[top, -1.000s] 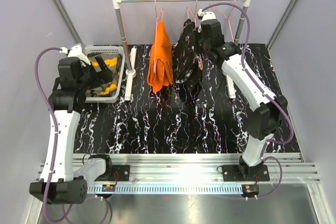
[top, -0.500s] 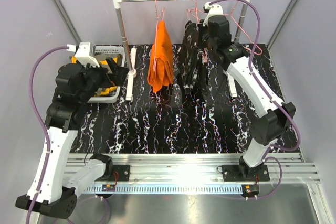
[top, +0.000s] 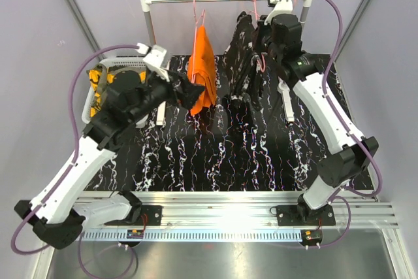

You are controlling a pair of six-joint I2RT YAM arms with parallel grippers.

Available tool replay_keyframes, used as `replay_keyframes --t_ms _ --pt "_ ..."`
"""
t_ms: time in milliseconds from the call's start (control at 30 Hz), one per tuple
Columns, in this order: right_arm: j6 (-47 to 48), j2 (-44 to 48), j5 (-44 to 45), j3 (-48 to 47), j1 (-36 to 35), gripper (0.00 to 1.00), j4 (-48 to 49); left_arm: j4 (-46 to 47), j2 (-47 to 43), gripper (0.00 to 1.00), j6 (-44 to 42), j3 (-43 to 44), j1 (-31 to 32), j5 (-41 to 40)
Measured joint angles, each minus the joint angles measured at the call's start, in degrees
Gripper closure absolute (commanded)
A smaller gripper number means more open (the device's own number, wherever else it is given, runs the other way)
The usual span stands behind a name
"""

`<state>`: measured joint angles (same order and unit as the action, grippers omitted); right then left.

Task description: Remove the trousers from the hanger

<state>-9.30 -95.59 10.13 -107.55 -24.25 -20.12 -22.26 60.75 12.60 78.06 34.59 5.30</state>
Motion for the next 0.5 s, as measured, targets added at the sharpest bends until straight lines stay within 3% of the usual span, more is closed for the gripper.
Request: replay_keyframes --t_ms 267,500 --pt "-2.3 9.9 -2.5 3.7 0.0 1.0 -5.7 10.2 6.1 0.01 -11.3 0.6 13.4 -1.2" --pt "-4.7 21.8 -6.7 5.6 0.0 1.0 -12.8 16.9 17.1 0.01 -20.1 5.6 22.8 -5.2"
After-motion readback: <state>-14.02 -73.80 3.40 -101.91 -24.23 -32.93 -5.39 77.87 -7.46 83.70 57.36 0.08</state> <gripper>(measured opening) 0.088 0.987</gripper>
